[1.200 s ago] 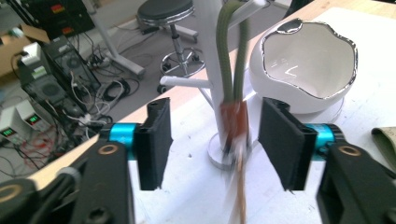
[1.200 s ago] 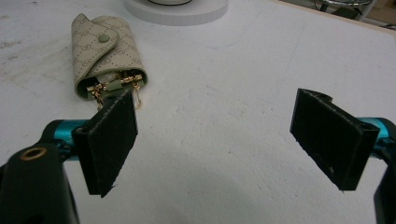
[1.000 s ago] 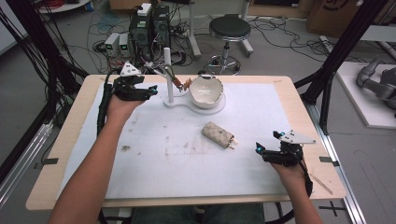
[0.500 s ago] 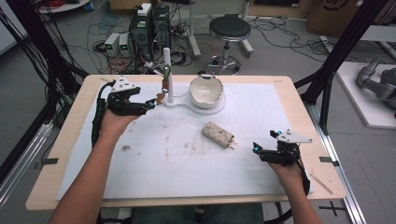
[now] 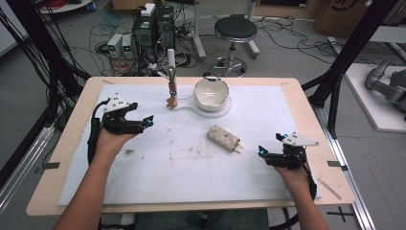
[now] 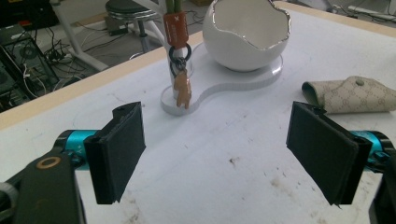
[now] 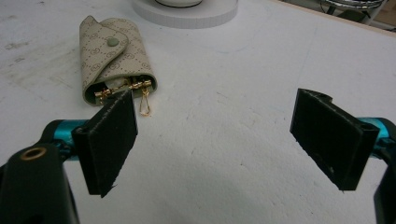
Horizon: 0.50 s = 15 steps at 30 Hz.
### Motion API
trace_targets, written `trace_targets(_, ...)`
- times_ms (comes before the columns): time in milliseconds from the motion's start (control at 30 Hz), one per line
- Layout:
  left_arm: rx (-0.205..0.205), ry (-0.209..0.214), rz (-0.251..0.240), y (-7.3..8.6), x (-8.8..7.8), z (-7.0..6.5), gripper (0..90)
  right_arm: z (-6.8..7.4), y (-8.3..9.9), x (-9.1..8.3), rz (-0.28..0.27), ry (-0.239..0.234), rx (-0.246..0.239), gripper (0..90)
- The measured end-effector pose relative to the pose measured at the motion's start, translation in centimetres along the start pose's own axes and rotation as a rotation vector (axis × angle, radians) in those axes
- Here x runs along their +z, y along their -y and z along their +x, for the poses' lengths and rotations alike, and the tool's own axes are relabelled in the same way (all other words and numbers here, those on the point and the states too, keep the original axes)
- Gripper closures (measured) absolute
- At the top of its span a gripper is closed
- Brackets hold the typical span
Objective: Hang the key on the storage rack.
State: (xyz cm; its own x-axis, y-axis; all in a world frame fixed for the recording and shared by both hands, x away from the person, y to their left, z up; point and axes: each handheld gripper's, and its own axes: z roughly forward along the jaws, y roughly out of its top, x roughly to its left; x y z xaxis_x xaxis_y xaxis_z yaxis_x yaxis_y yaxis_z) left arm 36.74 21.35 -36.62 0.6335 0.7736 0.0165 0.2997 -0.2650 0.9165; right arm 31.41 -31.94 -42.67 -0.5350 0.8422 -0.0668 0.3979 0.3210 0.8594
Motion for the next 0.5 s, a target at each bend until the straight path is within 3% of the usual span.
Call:
trace_targets(133, -0.008, -0.007, -0.021, 0.9, -0.4, -0.1, 18.3, 0.0, 0.0, 0.1, -0.001, -0.003, -0.004, 15.1)
trace_targets(333, -0.030, 0.016, -0.042, 2.4, -0.8, 0.1, 17.8, -0.1, 0.0, 0.2, 0.003, -0.005, -0.010, 15.1)
trace_targets(500, -0.059, 0.029, -0.022, 3.7, -0.6, 0.6, 17.8, -0.2, 0.1, 0.2, 0.004, -0.006, -0.005, 15.1)
